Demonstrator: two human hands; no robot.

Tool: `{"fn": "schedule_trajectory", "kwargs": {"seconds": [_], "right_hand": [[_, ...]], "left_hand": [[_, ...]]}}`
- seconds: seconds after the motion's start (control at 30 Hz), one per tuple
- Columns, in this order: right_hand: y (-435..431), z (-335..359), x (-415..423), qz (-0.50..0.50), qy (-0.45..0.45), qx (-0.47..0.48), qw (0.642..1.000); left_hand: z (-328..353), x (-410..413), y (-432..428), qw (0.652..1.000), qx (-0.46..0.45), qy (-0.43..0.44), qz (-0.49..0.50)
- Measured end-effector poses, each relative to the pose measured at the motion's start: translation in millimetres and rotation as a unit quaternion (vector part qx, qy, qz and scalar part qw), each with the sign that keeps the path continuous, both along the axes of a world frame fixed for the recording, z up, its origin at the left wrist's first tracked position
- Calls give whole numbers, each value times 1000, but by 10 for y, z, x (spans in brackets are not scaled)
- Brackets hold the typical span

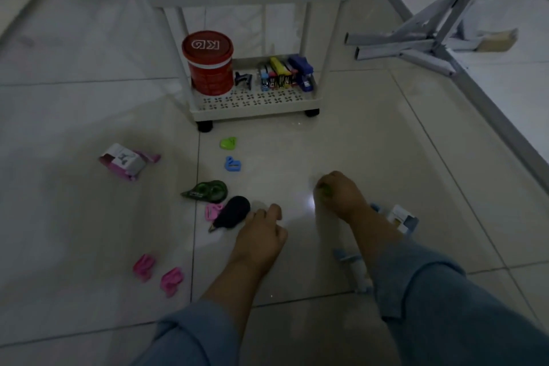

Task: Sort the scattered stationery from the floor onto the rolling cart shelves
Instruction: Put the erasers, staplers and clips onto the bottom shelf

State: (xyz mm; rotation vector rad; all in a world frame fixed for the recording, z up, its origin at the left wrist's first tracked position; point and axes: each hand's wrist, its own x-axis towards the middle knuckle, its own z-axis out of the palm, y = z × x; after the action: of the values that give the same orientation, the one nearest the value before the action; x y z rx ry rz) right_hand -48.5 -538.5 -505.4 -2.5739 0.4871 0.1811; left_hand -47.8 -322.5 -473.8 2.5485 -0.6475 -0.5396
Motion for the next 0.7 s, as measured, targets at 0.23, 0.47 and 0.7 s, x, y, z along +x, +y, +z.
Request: {"fn": "schedule_trajectory", "kwargs": {"seconds": [0.23, 0.47, 0.7], "right_hand": [[871, 249, 34, 24, -97, 130, 986], [1821, 215, 444, 272, -97, -7, 957], [2012, 115, 511, 266, 29, -121, 956]], "left_hand": [[-132, 187, 671, 968, 23, -106, 228], [-183, 25, 1506, 918, 232, -18, 322], [-467, -36, 1653, 927, 209, -112, 291]]}}
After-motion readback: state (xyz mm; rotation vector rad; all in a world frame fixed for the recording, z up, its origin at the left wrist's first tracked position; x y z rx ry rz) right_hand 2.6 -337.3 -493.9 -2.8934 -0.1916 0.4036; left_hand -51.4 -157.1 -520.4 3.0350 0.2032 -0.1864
